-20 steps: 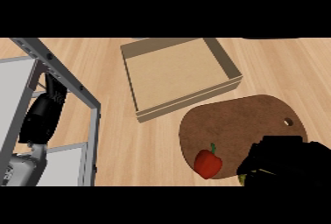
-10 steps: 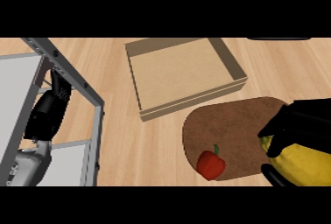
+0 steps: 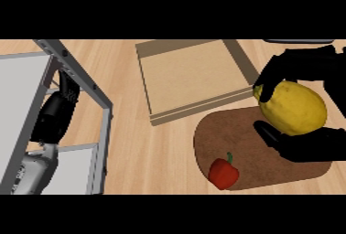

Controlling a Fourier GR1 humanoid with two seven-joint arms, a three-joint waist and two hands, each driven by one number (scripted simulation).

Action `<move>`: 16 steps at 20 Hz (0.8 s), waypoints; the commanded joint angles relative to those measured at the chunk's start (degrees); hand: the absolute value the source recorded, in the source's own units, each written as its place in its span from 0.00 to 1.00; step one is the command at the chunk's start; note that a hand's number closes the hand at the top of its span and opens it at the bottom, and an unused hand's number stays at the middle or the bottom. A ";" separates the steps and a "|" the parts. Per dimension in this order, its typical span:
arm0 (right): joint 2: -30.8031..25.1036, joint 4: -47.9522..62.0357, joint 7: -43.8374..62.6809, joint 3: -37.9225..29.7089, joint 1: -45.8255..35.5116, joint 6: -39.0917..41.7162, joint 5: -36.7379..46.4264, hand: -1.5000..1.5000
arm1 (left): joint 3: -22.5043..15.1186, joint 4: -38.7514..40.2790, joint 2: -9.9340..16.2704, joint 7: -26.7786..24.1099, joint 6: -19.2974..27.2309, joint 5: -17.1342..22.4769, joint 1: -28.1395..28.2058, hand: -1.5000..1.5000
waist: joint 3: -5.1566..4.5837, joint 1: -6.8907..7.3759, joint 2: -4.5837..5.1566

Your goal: Pick the lemon from the cutting board and place it in the cardboard box

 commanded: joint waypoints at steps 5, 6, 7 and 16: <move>4.83 12.10 1.02 3.00 -9.86 -2.14 6.12 1.00 | -8.83 0.23 -5.18 1.09 -4.46 -1.16 0.48 0.50 | -0.20 -0.88 0.53; 5.02 16.38 0.09 2.68 -13.38 -2.04 6.89 1.00 | -8.75 1.47 -5.33 2.20 -4.36 -1.32 -0.98 0.50 | -0.22 -0.44 0.87; 6.19 16.39 2.36 4.19 -14.61 -1.76 7.49 1.00 | -8.36 1.27 -5.72 2.56 -4.90 -0.18 -1.18 0.50 | -0.26 -0.64 0.72; 11.97 33.60 -5.90 9.60 -18.00 -8.20 18.00 1.00 | -7.96 0.03 -5.27 2.06 -5.08 -1.60 0.77 0.50 | -0.17 0.08 0.96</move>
